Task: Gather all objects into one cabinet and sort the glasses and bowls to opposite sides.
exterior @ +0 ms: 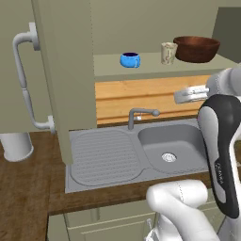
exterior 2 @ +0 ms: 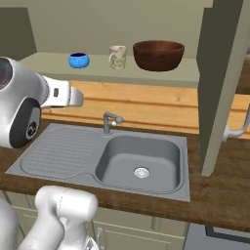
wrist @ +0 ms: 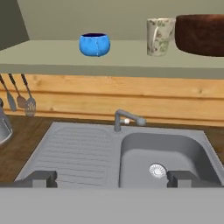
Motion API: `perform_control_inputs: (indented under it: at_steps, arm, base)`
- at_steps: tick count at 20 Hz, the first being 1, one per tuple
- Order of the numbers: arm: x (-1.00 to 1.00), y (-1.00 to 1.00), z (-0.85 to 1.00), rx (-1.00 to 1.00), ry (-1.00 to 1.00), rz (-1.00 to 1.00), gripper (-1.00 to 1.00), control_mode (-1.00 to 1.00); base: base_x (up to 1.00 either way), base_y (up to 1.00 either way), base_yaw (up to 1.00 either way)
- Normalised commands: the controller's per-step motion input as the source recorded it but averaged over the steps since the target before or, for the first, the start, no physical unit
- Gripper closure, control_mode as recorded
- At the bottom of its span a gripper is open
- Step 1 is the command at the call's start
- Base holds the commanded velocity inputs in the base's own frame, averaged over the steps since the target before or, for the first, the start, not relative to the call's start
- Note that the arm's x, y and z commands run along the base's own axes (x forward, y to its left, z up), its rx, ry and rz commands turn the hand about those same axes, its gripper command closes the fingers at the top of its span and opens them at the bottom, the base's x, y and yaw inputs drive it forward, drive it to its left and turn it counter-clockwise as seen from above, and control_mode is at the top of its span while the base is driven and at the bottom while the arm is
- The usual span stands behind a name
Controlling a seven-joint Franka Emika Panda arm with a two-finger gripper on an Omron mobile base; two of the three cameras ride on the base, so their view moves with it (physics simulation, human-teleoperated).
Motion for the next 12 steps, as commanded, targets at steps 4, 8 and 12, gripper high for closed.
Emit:
perform_control_inputs:
  at_steps: [4, 8, 12]
  arm:
    - [-0.32, -0.05, 0.27, 0.0, -0.01, 0.0, -1.0, -1.0]
    - [-0.29, -0.01, 0.0, 0.0, 0.0, 0.0, -1.0, -1.0]
    - [-0.65, -0.01, 0.0, 0.0, -0.05, 0.0, -1.0, -1.0]
  base:
    - [0.0, 0.0, 0.0]
    - [0.0, 0.0, 0.0]
    - [0.0, 0.0, 0.0]
